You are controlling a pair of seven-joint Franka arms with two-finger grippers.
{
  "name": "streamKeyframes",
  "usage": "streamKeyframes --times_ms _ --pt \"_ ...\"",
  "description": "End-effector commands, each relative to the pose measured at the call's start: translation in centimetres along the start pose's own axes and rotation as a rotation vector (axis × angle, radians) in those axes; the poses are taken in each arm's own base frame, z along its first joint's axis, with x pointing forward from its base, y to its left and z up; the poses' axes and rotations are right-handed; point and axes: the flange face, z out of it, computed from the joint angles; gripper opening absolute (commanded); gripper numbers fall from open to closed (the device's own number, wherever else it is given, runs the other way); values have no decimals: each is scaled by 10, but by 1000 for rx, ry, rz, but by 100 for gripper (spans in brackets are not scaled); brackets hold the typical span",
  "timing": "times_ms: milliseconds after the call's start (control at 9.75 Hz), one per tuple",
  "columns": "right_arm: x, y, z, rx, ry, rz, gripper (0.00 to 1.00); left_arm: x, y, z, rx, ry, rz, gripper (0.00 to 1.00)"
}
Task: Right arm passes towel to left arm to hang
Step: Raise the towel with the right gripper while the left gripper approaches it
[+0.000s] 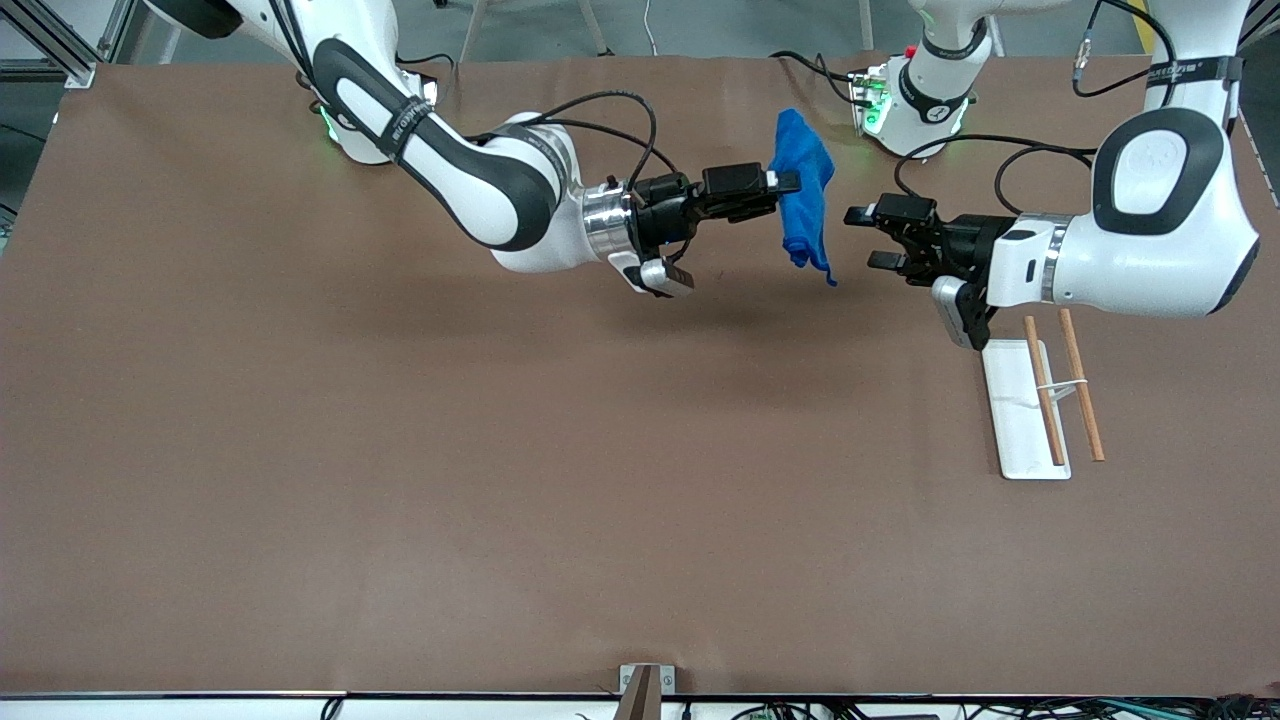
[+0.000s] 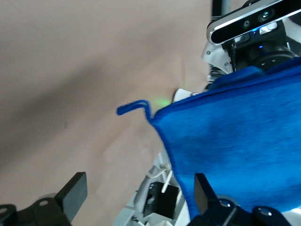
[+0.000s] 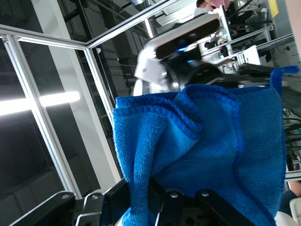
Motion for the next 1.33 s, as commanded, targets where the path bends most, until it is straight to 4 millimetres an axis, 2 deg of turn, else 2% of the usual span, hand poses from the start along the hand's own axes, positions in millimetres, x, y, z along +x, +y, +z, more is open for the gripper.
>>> streamKeyframes --times_ms 0,410,923,1231 --pt "-5 -12 8 41 20 -17 1 -1 -25 11 -149 5 17 99" --pt "-7 -11 9 41 19 -17 1 0 -16 23 -332 75 15 93" --pt "-10 -9 13 47 27 -12 1 -10 -5 34 -440 151 49 85" --pt "-13 -7 15 50 27 -17 1 -20 -6 41 -475 193 91 80"
